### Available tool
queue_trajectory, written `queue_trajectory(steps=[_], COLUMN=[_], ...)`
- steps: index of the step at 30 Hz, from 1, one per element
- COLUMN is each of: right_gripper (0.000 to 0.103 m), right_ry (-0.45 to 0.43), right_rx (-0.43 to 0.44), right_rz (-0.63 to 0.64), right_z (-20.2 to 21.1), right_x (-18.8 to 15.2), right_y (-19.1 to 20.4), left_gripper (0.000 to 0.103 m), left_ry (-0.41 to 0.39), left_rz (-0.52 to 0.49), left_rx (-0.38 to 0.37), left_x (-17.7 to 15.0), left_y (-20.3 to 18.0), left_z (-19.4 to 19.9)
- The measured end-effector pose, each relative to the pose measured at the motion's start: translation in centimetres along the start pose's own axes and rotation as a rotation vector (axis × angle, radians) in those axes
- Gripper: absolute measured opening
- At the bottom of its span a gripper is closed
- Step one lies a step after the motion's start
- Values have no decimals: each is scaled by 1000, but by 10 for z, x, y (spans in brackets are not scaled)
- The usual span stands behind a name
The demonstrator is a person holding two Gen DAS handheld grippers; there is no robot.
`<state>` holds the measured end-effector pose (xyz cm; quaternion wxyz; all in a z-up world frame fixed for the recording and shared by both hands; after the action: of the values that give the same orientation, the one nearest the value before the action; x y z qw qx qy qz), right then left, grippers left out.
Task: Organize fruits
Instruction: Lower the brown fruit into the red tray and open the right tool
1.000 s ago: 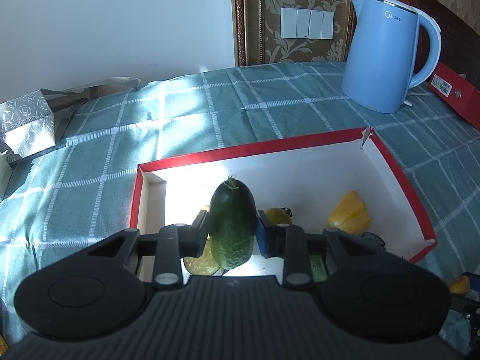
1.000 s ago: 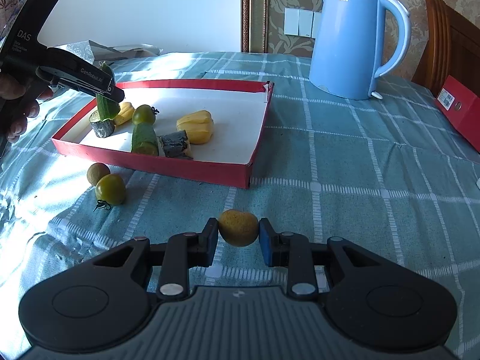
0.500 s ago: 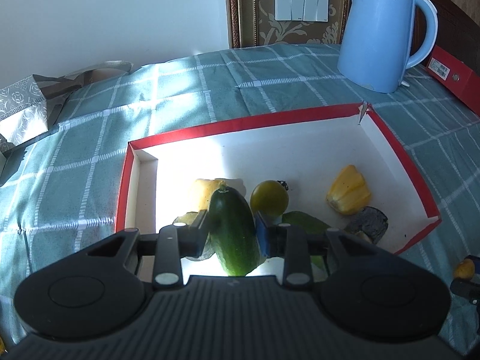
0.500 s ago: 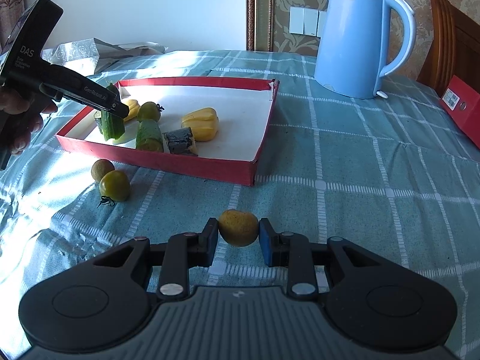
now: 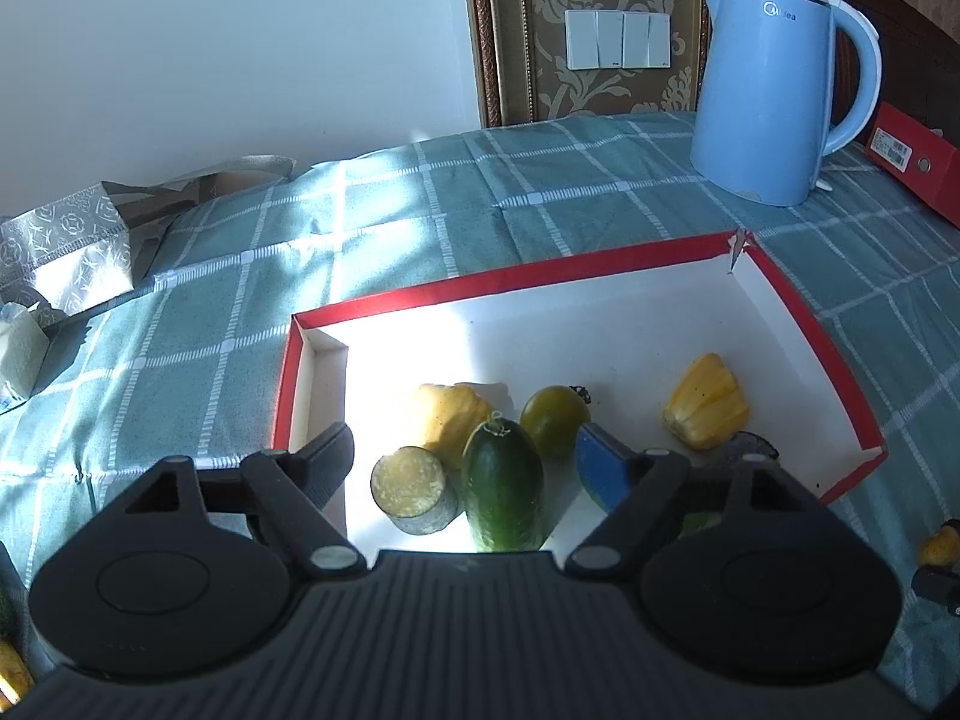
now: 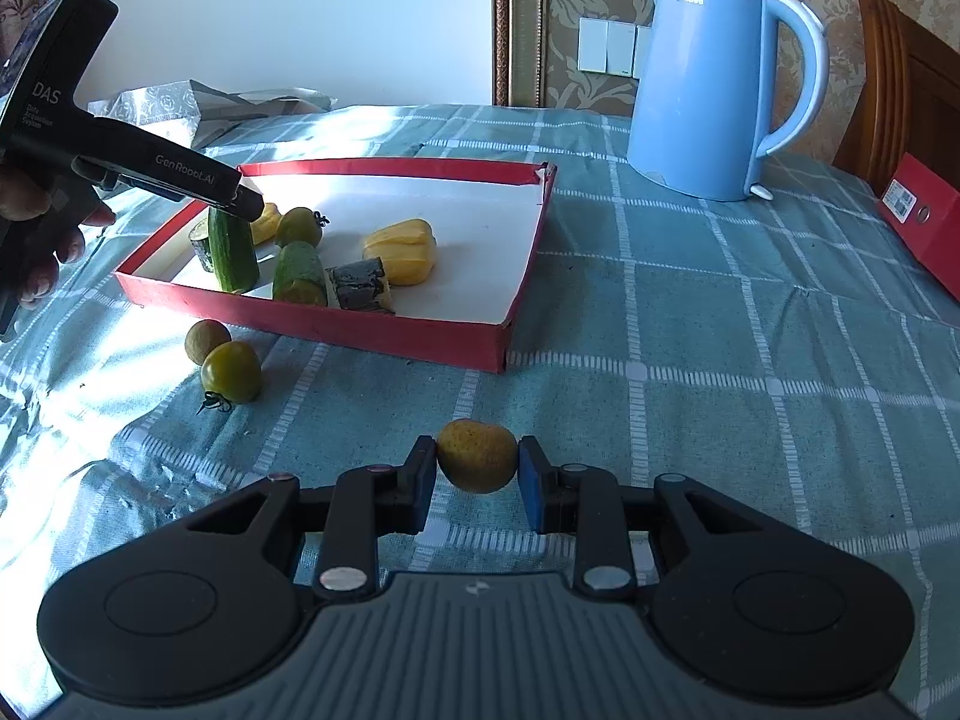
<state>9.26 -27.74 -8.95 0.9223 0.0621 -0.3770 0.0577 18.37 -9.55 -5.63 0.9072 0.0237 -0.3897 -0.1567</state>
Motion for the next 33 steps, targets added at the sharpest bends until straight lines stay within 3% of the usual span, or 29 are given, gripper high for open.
queue_trajectory(steps=[4, 9, 18, 28, 33], right_gripper=[29, 29, 29, 29, 29], right_ry=[-11, -42, -126, -163, -119], right_rx=[10, 22, 57, 100, 105], right_rz=[15, 50, 138, 307, 340], right_z=[1, 3, -5, -62, -97], right_x=[4, 16, 66, 121, 126], right_y=[6, 16, 35, 79, 90], left_gripper=[82, 82, 84, 84, 84], left_ry=[4, 0, 18, 99, 139], left_rz=[-15, 51, 156, 225, 252], left_rx=[14, 44, 70, 148, 190], left_x=[-1, -11, -45, -82, -95], left_y=[2, 21, 54, 82, 95], left_z=[7, 21, 51, 66, 69])
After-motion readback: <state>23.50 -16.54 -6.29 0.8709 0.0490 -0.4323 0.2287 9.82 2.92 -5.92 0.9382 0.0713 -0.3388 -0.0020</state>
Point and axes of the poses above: each gripper's, at about its wrist camera, not at the fingertips, and z roughly against the way its jaws point, y to its left, x to its top, the point moved 7 cm from there along -z, roughly the way its jaws point, and after that the axes turned 3 degrees about -z, right-handed, at the moved point
